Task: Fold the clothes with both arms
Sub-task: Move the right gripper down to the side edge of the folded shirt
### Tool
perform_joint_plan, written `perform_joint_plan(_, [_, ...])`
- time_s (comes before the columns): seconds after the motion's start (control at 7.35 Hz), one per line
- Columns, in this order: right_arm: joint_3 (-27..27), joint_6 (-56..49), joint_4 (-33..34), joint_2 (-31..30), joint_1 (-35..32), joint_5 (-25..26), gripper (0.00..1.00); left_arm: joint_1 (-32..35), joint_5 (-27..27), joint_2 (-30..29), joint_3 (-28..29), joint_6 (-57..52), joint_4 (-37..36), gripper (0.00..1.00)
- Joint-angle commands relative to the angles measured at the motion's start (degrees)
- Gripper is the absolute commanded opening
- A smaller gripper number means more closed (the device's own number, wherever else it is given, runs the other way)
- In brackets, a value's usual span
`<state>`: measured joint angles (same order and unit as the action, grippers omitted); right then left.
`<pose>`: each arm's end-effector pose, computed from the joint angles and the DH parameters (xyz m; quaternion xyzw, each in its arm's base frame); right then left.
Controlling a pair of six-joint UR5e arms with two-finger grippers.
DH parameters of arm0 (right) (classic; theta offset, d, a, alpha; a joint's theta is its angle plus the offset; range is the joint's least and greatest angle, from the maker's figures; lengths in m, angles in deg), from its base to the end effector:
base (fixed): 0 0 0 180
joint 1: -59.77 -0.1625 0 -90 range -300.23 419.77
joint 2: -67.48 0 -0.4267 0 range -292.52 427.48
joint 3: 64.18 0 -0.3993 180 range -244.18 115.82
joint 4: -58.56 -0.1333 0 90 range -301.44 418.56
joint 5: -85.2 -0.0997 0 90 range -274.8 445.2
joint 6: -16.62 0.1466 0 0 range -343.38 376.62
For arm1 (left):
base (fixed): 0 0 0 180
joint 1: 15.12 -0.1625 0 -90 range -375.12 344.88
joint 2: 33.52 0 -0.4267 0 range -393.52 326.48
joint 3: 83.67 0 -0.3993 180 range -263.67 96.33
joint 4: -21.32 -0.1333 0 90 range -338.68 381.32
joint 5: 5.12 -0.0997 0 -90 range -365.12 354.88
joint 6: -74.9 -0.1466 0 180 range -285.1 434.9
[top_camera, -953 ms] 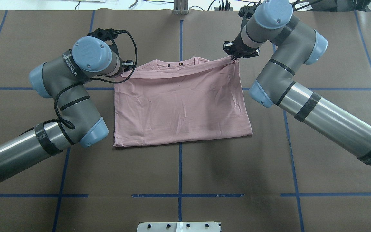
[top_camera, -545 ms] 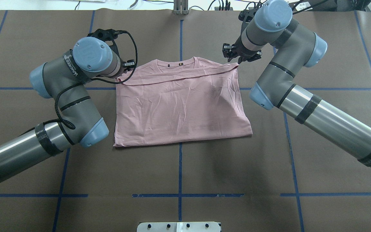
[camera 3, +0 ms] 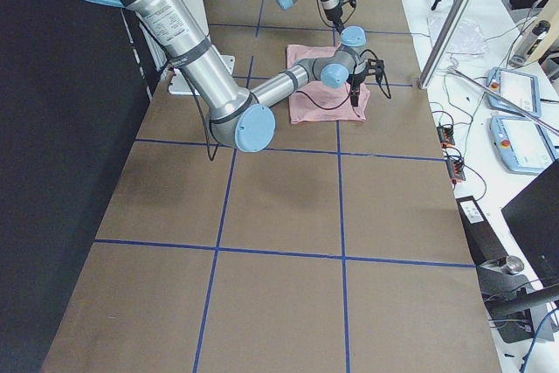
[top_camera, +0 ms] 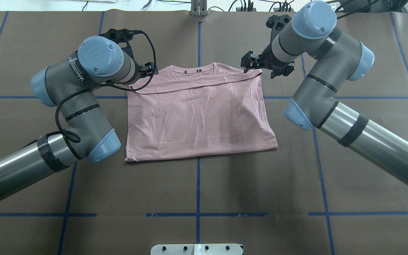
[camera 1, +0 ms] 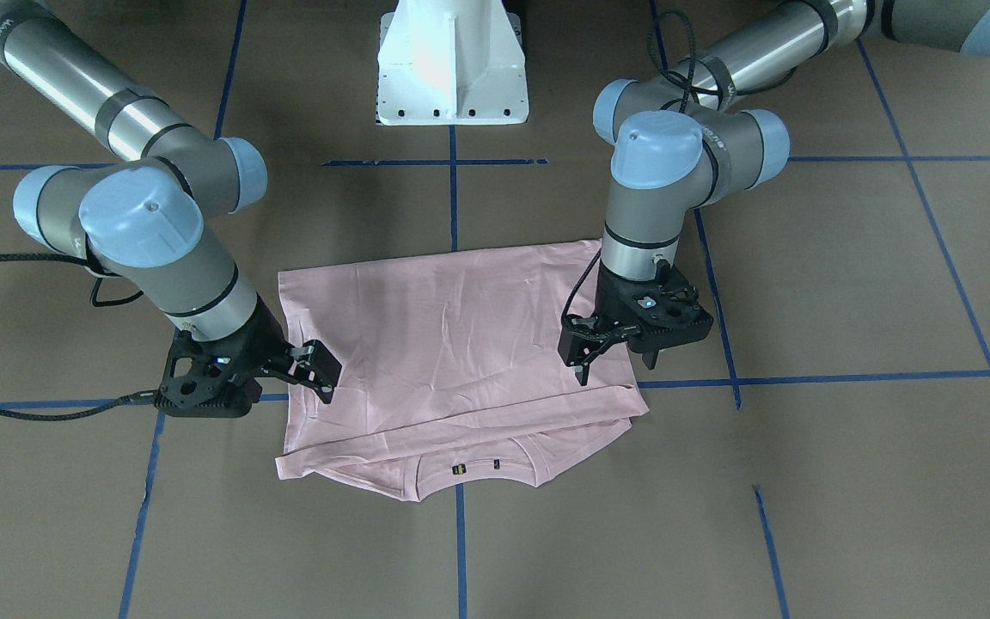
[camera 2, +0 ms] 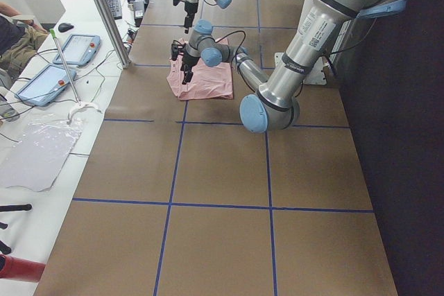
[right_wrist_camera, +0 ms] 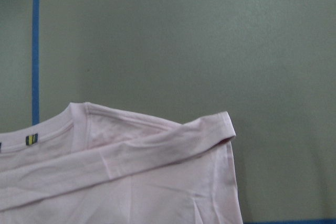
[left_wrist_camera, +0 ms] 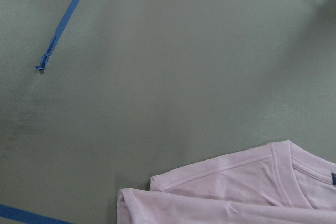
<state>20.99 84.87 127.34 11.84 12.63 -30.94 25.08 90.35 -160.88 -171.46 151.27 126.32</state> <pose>-0.4620 -0.5989 0.3240 0.0676 -0.4598 0.0989 0.8799 0.5045 -0.5826 0.2887 0.1531 0.3970 -0.1882 0.8852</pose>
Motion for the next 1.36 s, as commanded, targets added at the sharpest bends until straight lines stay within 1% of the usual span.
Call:
perform_joint_plan(0.0, [16.4, 1.0, 9.9, -9.0, 3.3, -0.1, 1.0, -0.2, 0.8, 0.3, -1.5, 0.3, -0.1, 1.0])
perform_joint_plan(0.14, [17.5, 3.0, 10.9, -10.9, 5.4, 0.5, 1.0, -0.2, 0.9, 0.6, -3.3, 0.4, -0.3, 1.0])
perform_joint_plan(0.27, [17.3, 5.6, 11.1, -11.4, 8.7, 3.2, 1.0, -0.3, 0.9, 0.6, -4.8, 0.5, -0.6, 1.0])
perform_joint_plan(0.41, [16.8, 5.9, 11.2, -12.2, 11.2, 5.0, 1.0, -0.6, 0.9, 0.7, -5.0, 0.5, -0.6, 1.0])
perform_joint_plan(0.54, [16.4, 5.9, 11.2, -13.0, 12.7, 5.8, 1.0, -0.9, 0.9, 0.7, -4.9, 0.5, -0.6, 1.0])
perform_joint_plan(1.23, [13.8, 5.9, 11.2, -13.2, 14.2, 5.9, 1.0, -1.2, 0.9, 0.6, -5.9, 0.6, -0.6, 1.0])
